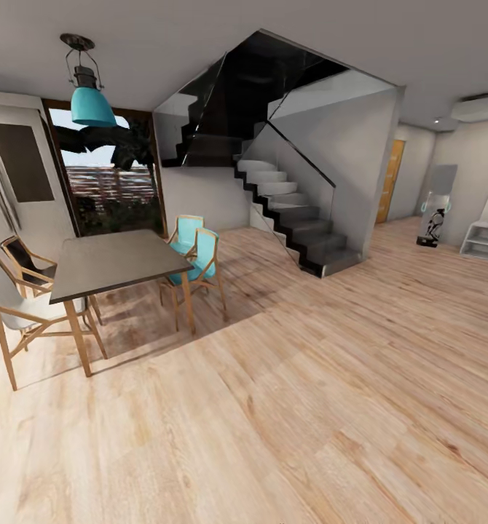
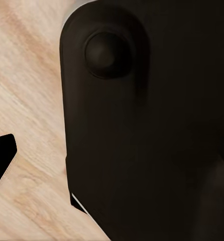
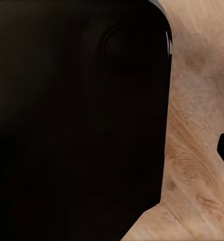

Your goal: Turn on the radio receiver that's on the table in the living room.

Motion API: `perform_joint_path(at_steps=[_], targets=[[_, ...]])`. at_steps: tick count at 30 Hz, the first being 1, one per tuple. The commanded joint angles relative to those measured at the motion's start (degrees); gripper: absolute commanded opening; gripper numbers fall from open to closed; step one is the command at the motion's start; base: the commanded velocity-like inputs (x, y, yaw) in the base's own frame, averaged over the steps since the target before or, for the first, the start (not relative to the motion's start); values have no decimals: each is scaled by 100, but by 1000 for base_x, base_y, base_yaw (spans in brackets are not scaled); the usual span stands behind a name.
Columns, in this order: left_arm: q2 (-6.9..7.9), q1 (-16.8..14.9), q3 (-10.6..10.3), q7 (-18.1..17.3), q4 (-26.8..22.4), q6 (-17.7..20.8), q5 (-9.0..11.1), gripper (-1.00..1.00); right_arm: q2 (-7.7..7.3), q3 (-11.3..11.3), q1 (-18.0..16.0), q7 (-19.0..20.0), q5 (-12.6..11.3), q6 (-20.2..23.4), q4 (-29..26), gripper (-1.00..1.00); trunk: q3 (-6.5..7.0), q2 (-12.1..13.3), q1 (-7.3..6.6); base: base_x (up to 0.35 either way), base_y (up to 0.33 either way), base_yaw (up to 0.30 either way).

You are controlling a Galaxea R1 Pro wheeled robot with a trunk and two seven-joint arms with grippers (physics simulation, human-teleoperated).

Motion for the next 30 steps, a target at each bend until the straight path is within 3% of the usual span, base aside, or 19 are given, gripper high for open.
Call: perform_joint_path(at_steps=[1, 30], targets=[[1, 0, 0, 0, 1, -1, 0, 100, 0, -1, 0, 0, -3, -1, 0, 100, 0, 0, 0, 0, 0, -274], [-7, 0, 0, 0, -3, 5, 0, 100, -3, 5, 0, 0, -4, -4, 0, 100, 0, 0, 0, 0, 0, -286]])
